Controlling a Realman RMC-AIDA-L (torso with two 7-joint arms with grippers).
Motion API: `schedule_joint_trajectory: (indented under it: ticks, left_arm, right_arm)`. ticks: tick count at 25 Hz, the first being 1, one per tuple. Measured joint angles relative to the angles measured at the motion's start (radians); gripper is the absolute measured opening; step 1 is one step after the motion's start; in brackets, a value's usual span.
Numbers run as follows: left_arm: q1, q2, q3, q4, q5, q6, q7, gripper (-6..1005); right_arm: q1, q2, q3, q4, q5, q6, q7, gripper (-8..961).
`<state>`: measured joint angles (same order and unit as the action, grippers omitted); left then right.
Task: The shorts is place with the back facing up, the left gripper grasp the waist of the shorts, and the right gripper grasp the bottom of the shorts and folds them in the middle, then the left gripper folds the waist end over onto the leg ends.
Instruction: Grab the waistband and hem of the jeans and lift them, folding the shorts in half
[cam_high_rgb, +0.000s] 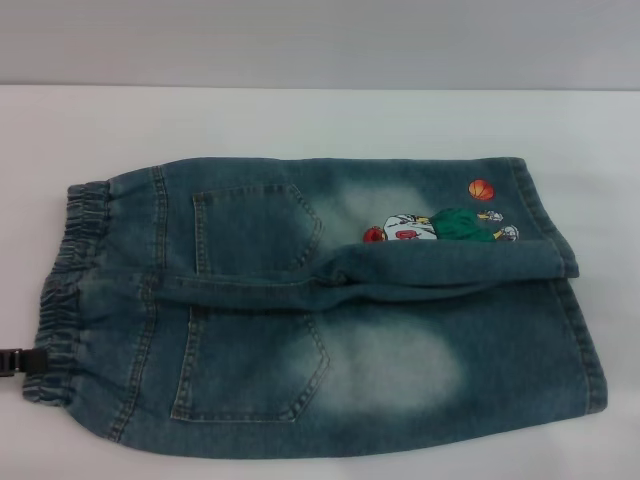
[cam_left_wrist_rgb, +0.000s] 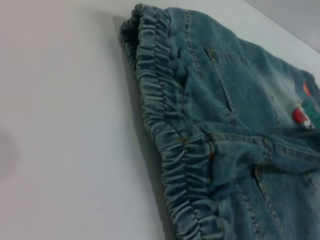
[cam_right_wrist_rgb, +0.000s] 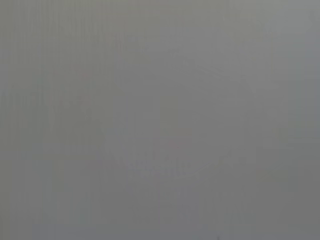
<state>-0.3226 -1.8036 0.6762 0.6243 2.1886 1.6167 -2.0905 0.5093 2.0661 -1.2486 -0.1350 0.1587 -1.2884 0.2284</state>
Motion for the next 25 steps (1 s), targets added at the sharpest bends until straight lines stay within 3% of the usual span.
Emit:
schedule_joint_trajectory:
  ticks: [16,25]
  left_arm:
    - [-0.004,-0.008,0.002,0.0,0.03,0.002,-0.006,830]
    - [-0.014,-0.024,-0.001,0.001,0.05,0.02,-0.012,830]
  right_arm:
    - [0.001,0.0,-0.007,0.001,-0.002,0.0,0.0,534]
    - [0.0,0.0,-0.008,0.002,-0.002,0.0,0.0,533]
